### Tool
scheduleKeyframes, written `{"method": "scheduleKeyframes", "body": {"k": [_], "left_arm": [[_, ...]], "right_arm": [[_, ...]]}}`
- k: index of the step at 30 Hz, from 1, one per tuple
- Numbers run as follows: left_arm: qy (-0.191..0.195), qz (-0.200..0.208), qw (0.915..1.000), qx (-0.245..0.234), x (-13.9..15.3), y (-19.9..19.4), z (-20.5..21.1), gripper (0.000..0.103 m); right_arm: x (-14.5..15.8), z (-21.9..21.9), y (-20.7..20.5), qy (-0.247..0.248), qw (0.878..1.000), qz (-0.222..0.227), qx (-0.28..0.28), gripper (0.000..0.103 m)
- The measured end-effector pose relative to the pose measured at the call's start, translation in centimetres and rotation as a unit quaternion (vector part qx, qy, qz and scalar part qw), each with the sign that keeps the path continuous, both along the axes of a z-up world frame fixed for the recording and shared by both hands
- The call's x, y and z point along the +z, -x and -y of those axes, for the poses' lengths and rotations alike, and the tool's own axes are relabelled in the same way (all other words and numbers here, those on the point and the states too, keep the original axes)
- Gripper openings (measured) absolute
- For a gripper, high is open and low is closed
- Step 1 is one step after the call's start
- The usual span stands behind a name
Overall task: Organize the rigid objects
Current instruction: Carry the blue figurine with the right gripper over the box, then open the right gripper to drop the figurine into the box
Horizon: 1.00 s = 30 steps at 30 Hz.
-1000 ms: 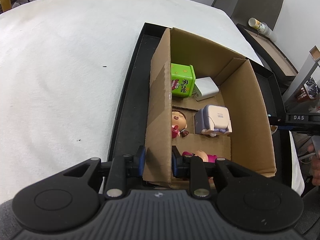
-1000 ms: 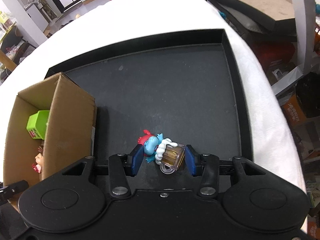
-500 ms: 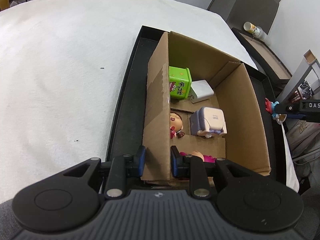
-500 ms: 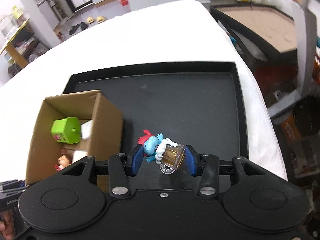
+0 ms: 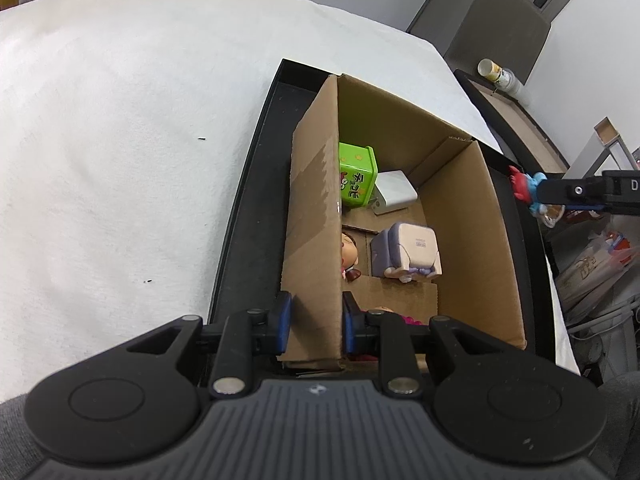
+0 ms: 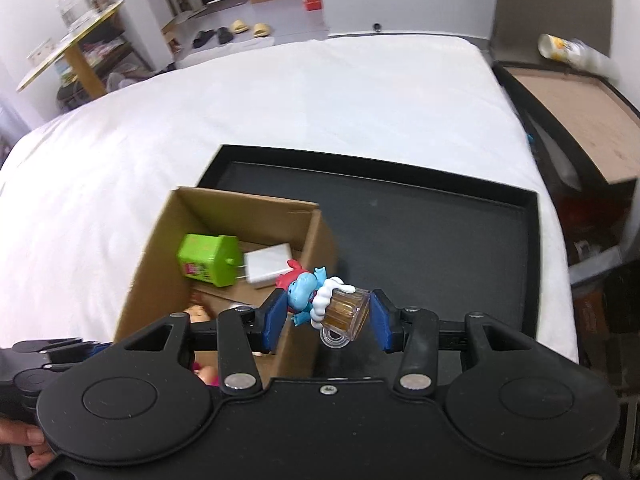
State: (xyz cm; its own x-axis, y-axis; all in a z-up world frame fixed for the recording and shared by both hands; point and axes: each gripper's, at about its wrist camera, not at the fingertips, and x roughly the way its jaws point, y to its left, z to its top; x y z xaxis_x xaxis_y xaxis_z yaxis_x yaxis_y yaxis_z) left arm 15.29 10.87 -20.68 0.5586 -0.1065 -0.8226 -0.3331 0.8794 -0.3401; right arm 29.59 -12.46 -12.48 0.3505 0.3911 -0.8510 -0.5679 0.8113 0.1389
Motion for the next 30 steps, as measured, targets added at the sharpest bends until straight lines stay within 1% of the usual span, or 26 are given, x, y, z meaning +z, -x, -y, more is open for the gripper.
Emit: {"method": "scheduleKeyframes", "body": {"k": [9,14,20,25,26,28,30], "left_arm": [[0.009,0.009,0.9999,-0.003,-0.1,0.1,-0.3,0.024],[0.014,0.013,0.9998,-0.005,-0.1,0.3,-0.5,0.024],[0.021,0.017,0.9996,-0.008,-0.2,0.4,-0.8,0.024],[0.027,0.021,0.9993,-0.009,-0.3,0.6,-0.9,0.025],[0.029,0.022,0.9993,-0.01,-0.3,0.6,-0.9,0.025],[0.031,0.023,0.9992,-0.01,-0.3,0.7,-1.0,0.025],[0.032,0.026,0.9991,-0.011,-0.3,0.8,-1.1,0.025]], "right_arm": [[0.0,-4.1,1.2,0.047,0.997,0.033,0.046,0.044],[-0.3,-6.0,1.7,0.059,0.995,0.035,0.066,0.044],[-1.3,-8.1,2.2,0.077,0.993,0.027,0.087,0.044],[-2.2,-8.7,2.1,0.095,0.992,0.022,0.082,0.045],[-2.4,-8.7,2.0,0.097,0.992,0.024,0.076,0.046],[-2.4,-8.4,1.9,0.097,0.993,0.03,0.061,0.053],[-2.2,-8.1,1.8,0.094,0.994,0.03,0.053,0.054]]}}
